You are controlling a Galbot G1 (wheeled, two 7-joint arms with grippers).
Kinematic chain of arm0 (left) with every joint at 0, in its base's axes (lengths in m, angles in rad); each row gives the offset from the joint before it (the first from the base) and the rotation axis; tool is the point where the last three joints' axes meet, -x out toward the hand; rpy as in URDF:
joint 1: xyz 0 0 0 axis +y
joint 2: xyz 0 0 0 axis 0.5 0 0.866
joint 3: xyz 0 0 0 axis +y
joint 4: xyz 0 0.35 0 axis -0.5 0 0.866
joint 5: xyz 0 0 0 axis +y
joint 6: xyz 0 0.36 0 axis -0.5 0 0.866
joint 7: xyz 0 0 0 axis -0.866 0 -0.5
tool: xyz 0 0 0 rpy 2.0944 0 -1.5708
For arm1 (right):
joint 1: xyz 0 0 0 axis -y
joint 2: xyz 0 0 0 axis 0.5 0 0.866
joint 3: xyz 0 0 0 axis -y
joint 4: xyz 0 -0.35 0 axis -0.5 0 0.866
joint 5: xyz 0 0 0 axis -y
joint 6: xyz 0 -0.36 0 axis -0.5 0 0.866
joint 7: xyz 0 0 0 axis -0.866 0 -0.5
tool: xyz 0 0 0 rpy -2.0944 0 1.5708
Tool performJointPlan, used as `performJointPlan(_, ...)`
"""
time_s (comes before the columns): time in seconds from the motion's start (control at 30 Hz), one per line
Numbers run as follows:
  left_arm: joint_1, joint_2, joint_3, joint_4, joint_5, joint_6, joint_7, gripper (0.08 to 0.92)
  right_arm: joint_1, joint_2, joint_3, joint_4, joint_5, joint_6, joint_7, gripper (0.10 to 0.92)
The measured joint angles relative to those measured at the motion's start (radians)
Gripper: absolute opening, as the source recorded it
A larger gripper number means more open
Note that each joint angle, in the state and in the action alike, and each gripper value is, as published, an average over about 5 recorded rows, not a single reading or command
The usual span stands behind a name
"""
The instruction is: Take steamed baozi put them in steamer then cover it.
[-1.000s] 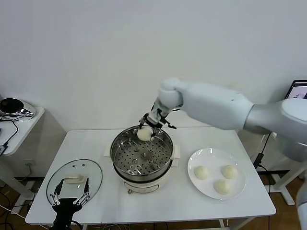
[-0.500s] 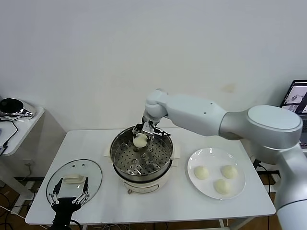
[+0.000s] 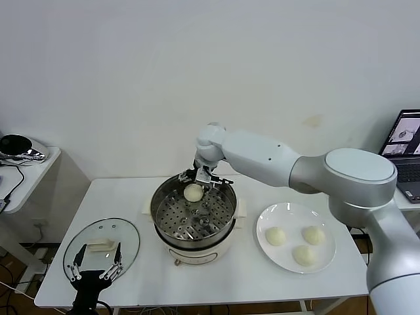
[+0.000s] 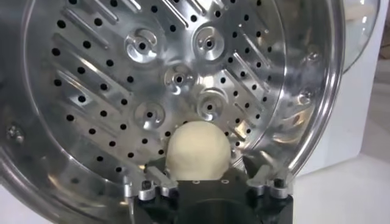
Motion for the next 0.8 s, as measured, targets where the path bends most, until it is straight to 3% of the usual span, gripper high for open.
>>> performJointPlan(0.43,0.01,0.01,0.004,-0.02,0.004,0.002,0.002,0.823,0.191,-0.33,-0.063,0.414,0.362,-0.516,-0.078,0.823)
performJointPlan(0.8,0.015,0.016,0.017,-0.033,0.014,0.002,0.002,0.823,0.216,-0.718,-0.102,0.708,0.41,-0.788,-0.107,0.823)
